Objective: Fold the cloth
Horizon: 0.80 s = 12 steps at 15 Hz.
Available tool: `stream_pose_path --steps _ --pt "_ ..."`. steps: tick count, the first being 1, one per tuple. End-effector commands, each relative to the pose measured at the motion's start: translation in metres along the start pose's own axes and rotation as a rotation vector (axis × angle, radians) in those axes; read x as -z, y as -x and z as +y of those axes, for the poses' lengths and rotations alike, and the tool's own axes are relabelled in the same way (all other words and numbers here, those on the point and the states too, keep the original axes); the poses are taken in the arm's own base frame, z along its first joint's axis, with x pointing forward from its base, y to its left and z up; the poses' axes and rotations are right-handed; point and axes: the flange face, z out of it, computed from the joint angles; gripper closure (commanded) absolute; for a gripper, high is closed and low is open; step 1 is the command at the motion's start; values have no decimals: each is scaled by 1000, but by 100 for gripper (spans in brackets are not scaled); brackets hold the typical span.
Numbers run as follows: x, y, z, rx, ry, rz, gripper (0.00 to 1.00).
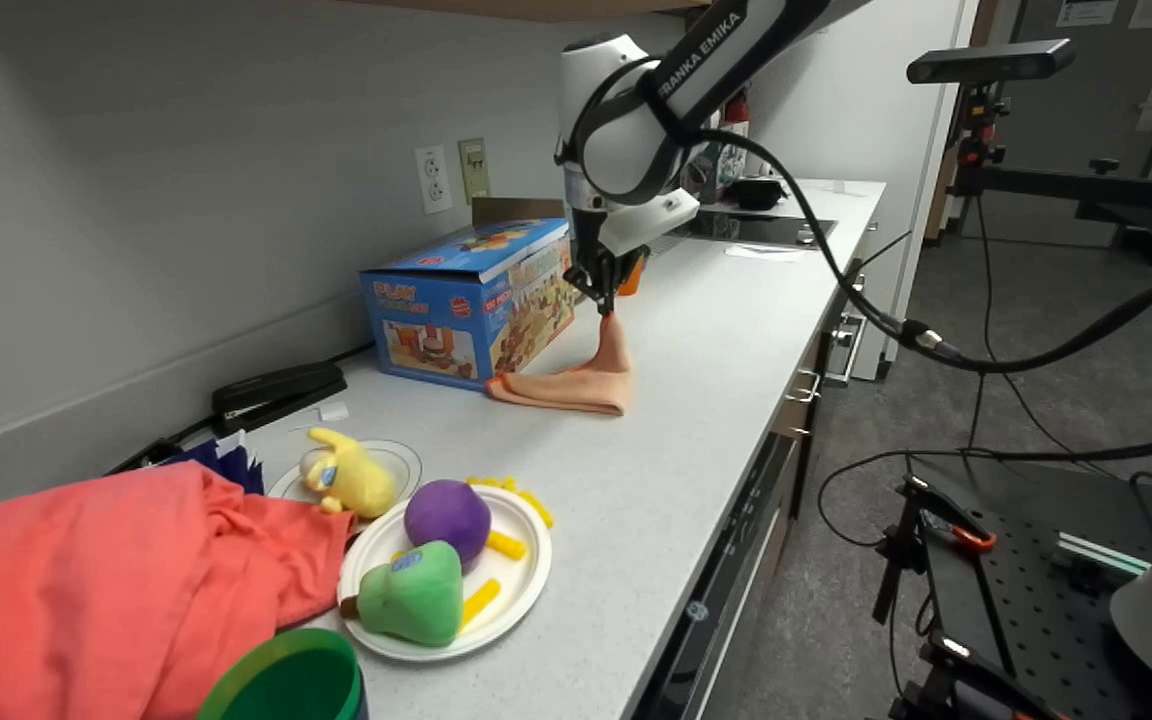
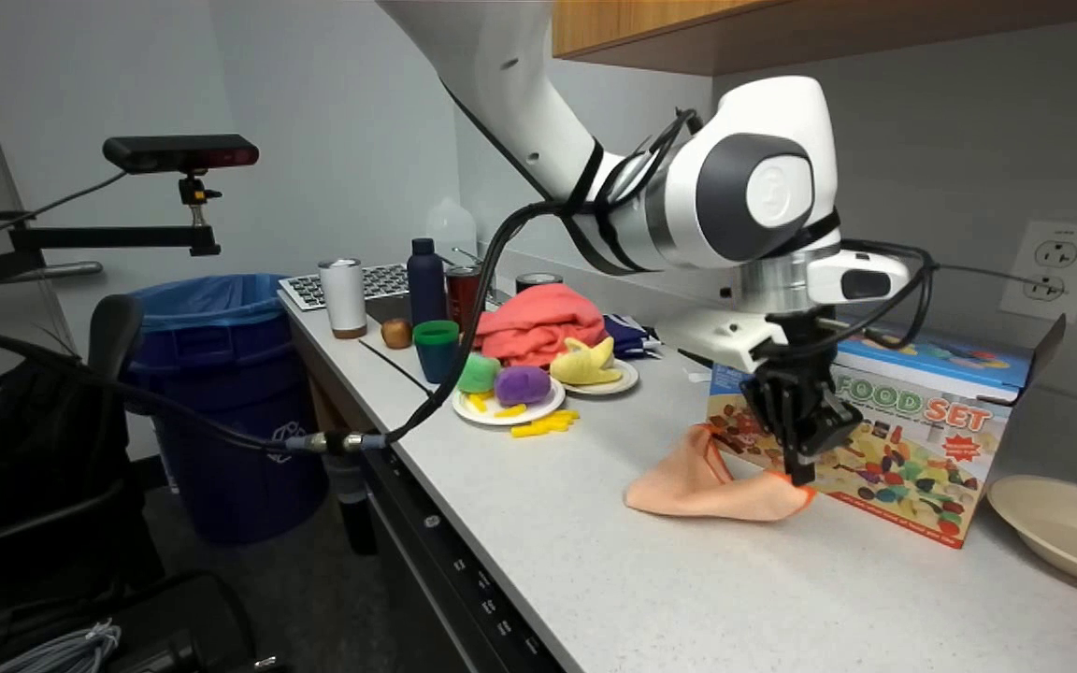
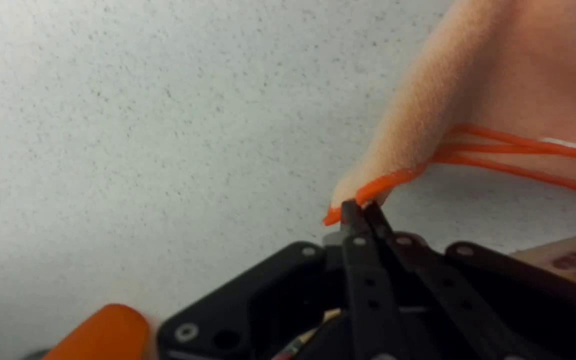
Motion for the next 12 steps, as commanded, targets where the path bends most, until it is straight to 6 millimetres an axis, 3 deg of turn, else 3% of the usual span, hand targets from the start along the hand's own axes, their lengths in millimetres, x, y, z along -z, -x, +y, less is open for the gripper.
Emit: stream_pose_path --steps 1,4,6,12 --pt "45 -7 -33 133 -41 -2 99" --pt "57 -6 -71 216 -98 -6 99" --pt "52 2 -93 267 -130 -39 99" --pt "6 29 -146 384 -156 -75 99"
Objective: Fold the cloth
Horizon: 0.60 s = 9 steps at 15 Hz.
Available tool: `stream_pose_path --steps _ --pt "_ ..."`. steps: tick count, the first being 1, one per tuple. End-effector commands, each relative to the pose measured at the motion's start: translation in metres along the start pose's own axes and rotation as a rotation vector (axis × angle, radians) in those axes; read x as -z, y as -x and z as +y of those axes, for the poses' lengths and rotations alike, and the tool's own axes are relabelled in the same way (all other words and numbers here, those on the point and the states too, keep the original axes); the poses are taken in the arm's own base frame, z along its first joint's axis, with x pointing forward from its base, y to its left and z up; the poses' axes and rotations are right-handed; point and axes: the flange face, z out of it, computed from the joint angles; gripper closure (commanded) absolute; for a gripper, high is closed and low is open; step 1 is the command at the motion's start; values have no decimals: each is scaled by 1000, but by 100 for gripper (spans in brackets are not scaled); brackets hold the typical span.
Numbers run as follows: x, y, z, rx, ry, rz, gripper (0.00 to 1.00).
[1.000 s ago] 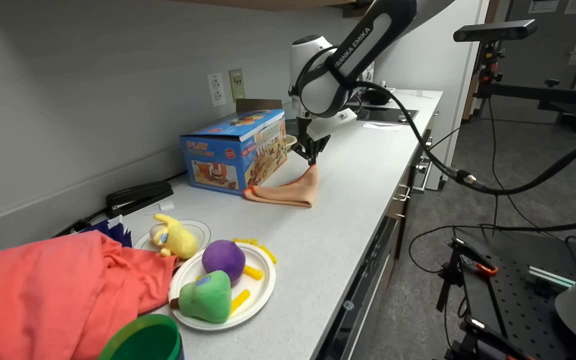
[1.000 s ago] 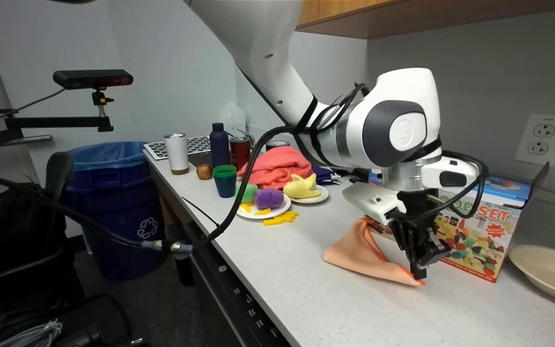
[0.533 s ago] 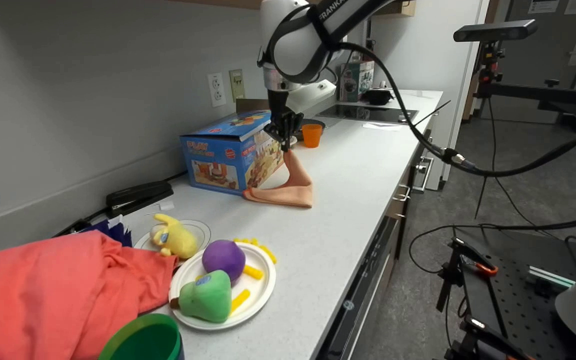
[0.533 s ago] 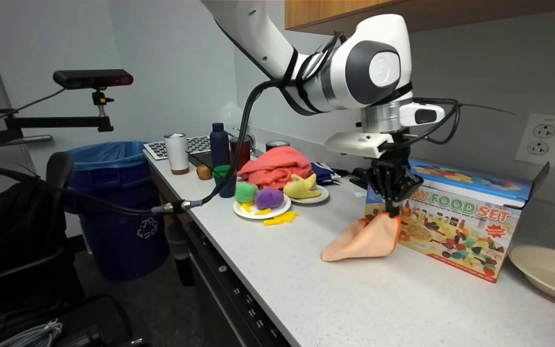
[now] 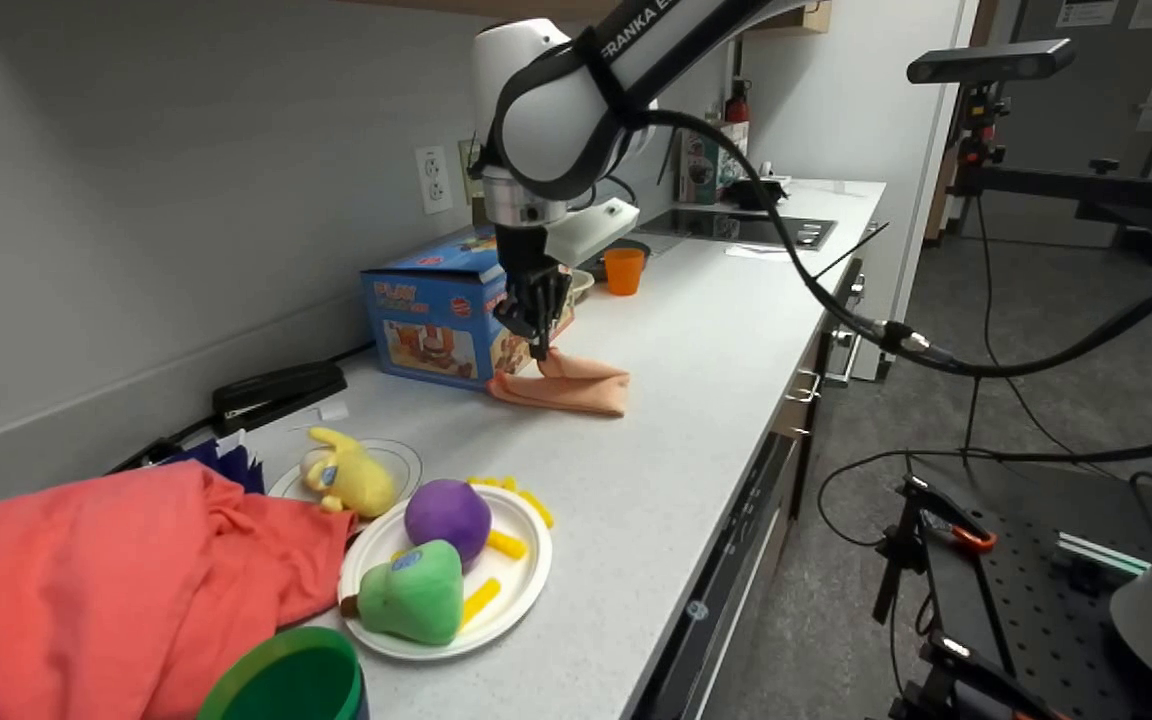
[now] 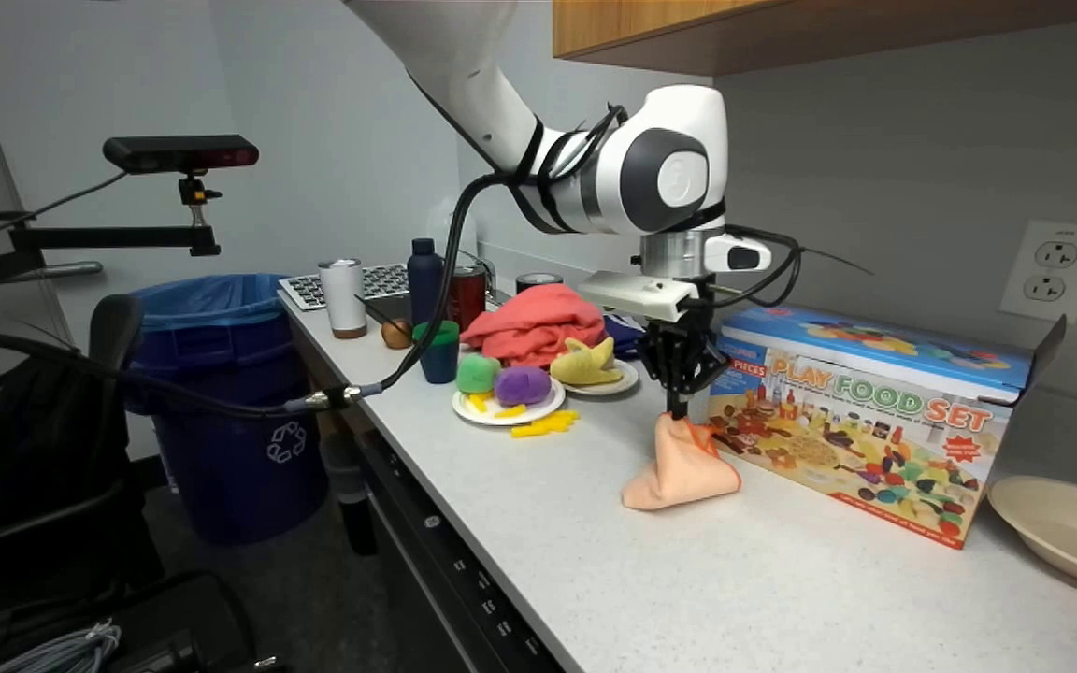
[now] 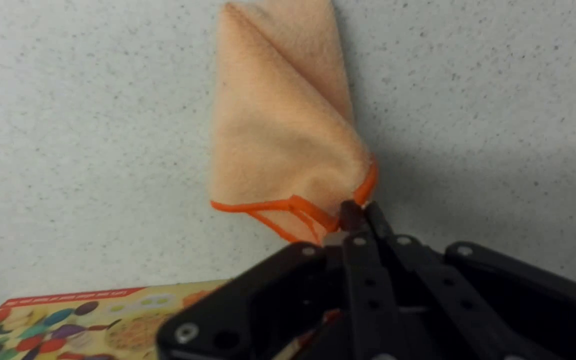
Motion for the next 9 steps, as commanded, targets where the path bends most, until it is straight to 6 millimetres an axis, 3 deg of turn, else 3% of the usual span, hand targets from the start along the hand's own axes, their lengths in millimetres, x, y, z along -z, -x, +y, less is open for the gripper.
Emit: stream_pose_path --steps 1,5,9 --pt "-30 -7 -19 50 -6 13 99" --pt "-49 -24 -23 91 47 136 99" --pt "-45 -40 -11 131 106 249 99"
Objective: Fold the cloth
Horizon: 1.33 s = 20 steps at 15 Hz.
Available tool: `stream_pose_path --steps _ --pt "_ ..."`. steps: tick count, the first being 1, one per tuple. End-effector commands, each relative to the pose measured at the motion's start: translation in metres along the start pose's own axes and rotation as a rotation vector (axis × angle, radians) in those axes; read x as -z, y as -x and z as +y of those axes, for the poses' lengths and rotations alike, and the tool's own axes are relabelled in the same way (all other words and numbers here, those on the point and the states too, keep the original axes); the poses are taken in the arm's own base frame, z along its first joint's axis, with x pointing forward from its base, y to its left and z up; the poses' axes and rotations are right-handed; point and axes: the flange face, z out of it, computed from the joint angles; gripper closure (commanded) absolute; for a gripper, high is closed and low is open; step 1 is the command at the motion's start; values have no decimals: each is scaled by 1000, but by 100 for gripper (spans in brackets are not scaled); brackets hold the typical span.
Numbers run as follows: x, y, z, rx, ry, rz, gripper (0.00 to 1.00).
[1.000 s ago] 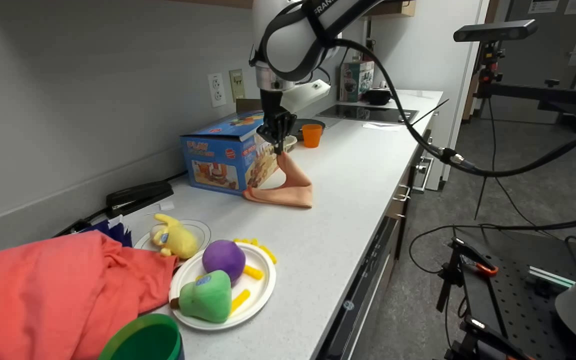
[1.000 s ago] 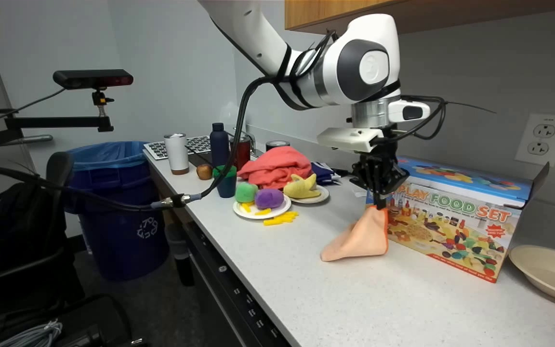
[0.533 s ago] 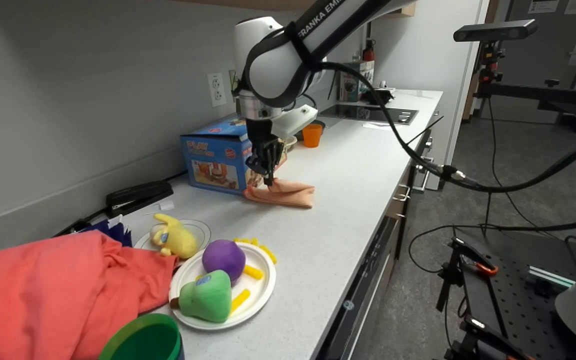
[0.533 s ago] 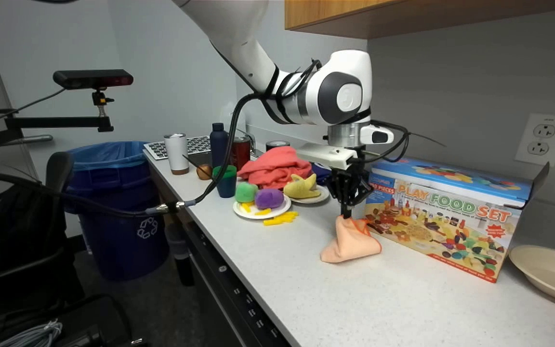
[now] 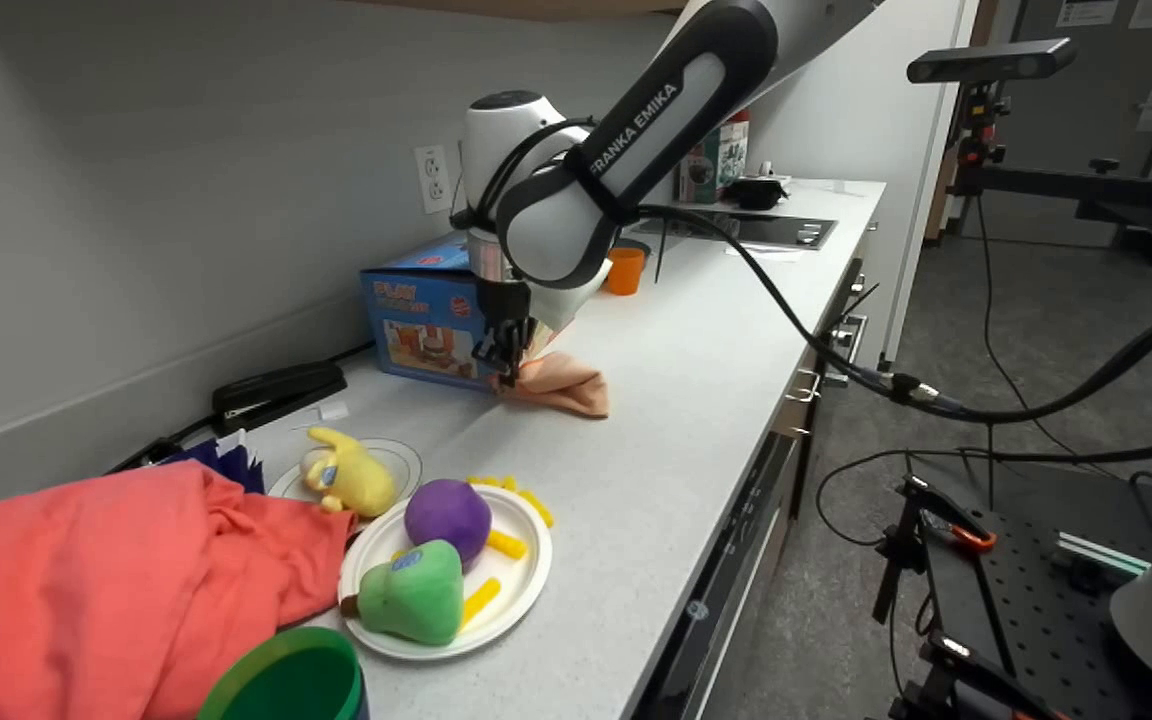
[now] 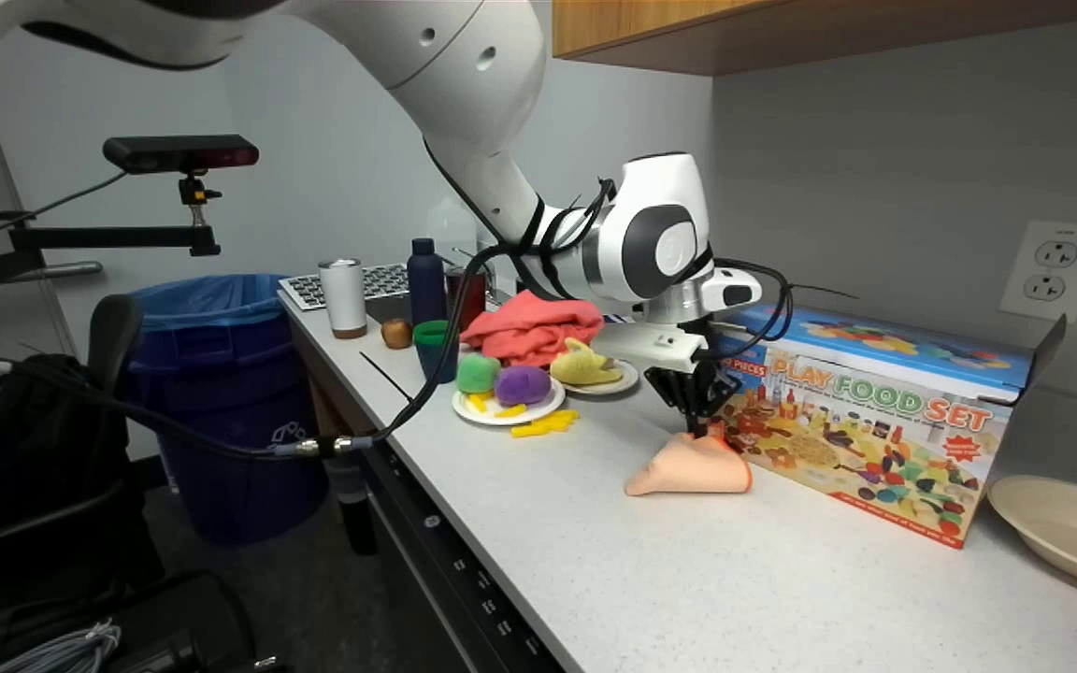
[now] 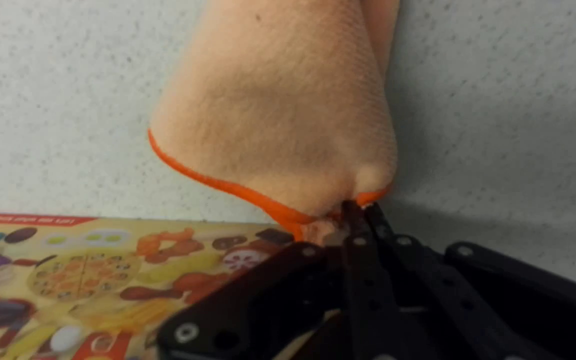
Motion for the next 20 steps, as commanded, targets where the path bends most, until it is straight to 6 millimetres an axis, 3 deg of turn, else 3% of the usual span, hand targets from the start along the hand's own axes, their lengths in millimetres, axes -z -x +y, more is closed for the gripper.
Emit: stream_pose_path --steps 1,6,7,8,12,15,17,18,20 --pt "3 -20 12 29 49 93 99" --pt "-6 -18 21 -6 25 86 99" --pt "-7 -17 22 -4 21 79 72" --pt "-7 -18 21 -3 19 76 71" --pt "2 -23 23 -2 16 65 42" --pt "25 -32 31 -26 2 48 19" --pt "48 -33 24 -38 8 51 5" --pt "57 -35 25 -42 7 54 0" --pt "77 -36 28 -56 11 64 0"
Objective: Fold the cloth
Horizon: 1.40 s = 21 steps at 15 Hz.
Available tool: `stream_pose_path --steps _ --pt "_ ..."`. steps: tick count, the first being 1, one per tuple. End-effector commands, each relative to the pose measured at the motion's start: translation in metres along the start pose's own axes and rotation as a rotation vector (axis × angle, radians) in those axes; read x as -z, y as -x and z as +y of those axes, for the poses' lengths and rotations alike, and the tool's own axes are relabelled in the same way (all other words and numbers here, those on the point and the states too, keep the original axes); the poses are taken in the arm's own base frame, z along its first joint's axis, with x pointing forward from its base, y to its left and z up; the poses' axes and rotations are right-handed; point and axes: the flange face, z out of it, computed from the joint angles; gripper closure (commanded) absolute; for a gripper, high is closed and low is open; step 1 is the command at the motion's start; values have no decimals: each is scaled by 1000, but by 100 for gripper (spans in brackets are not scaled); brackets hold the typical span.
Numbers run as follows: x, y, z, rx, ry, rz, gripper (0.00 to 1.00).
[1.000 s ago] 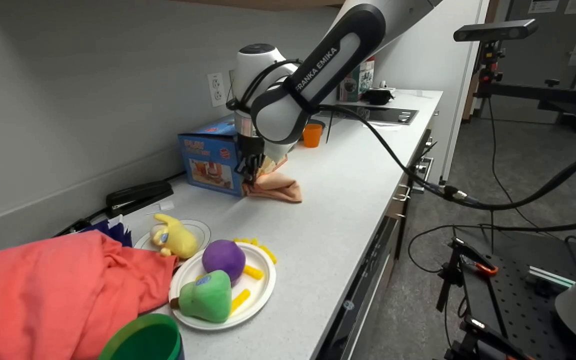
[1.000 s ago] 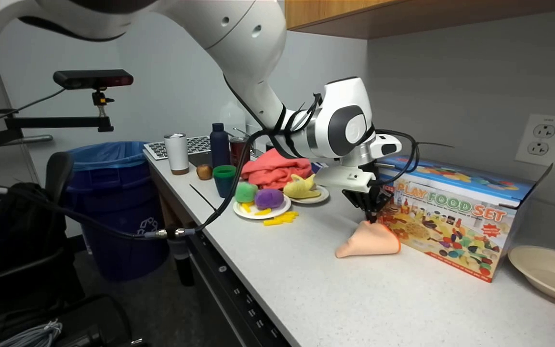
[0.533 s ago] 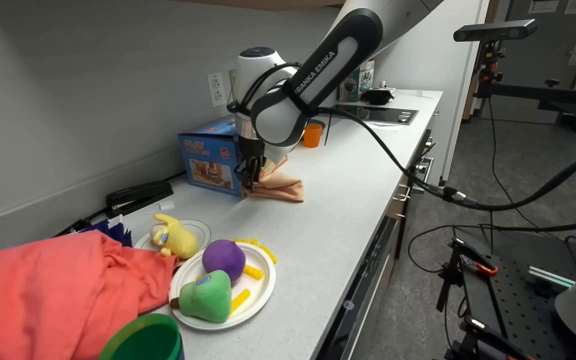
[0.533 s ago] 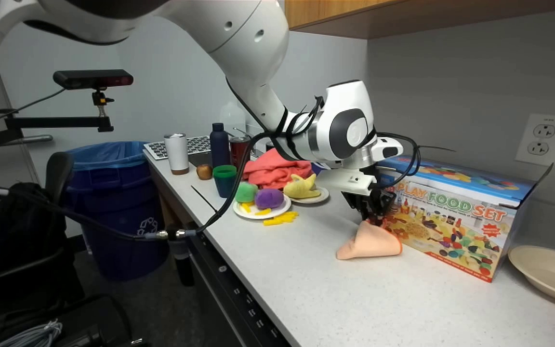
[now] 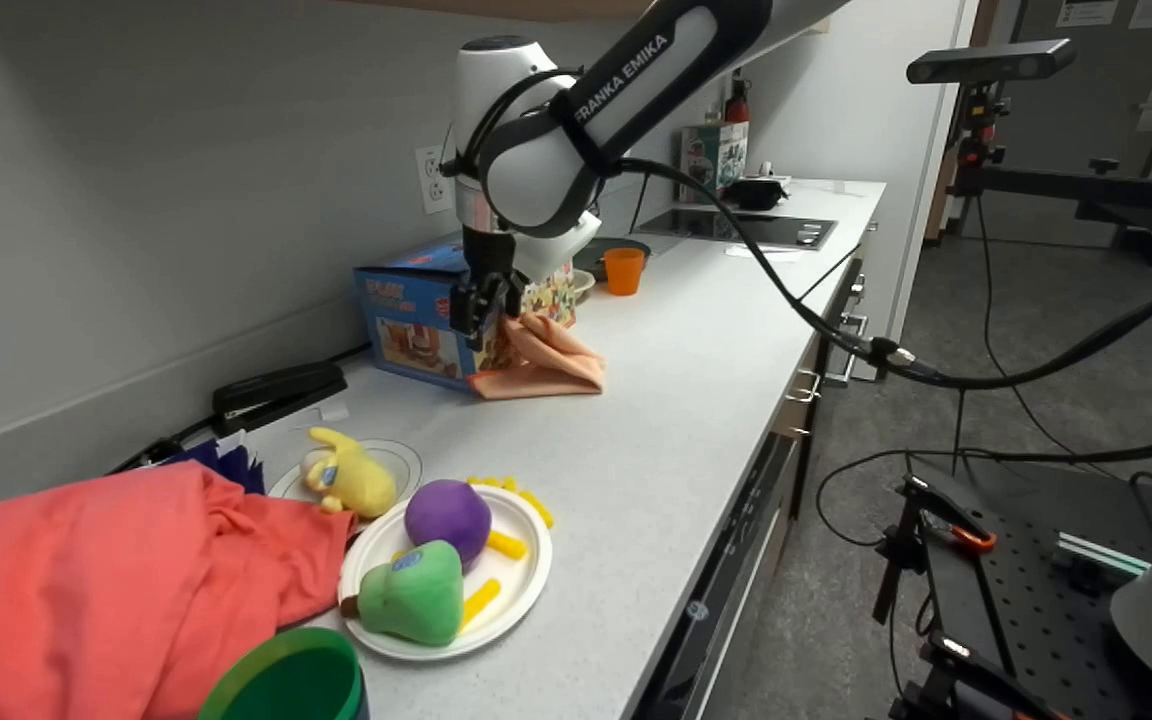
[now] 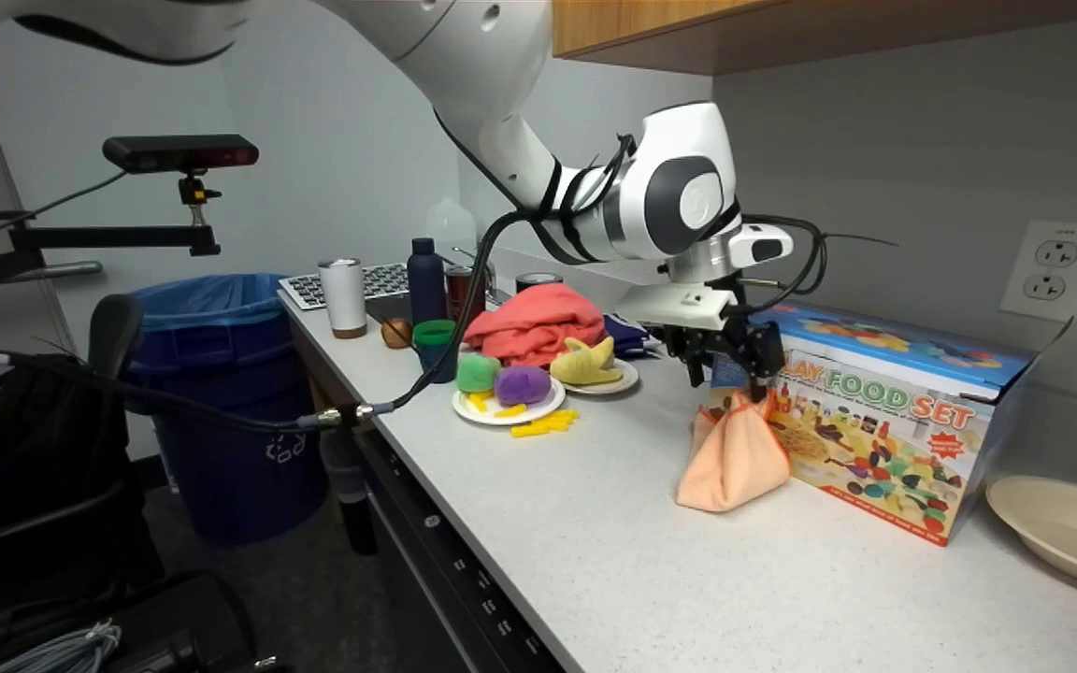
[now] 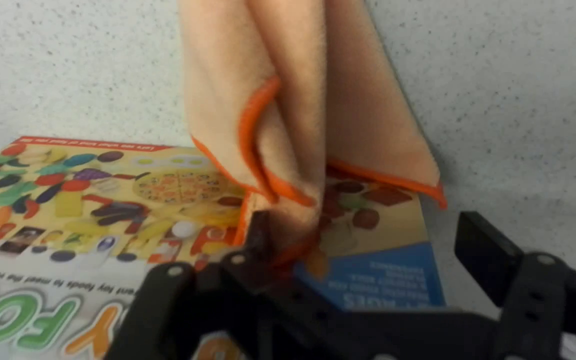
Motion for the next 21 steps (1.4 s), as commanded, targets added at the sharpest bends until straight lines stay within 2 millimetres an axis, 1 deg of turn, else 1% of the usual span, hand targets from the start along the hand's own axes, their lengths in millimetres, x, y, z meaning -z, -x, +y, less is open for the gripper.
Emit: stream_pose_path --steps 1,2,3,6,8,11,14,18,21 --pt "42 -9 6 -22 -9 16 0" --pt "51 -9 4 -30 -6 17 0" --pt "57 -9 5 -43 -3 17 0" --pt "63 -6 4 -84 -6 -7 0" --pt "58 0 -3 -116 -36 -67 0" --pt "44 11 -18 -132 -59 -136 0" --pt "44 13 -29 -115 -43 -140 0" --pt "62 13 -33 -87 -14 -125 0" --pt "78 13 -25 -90 30 -95 0"
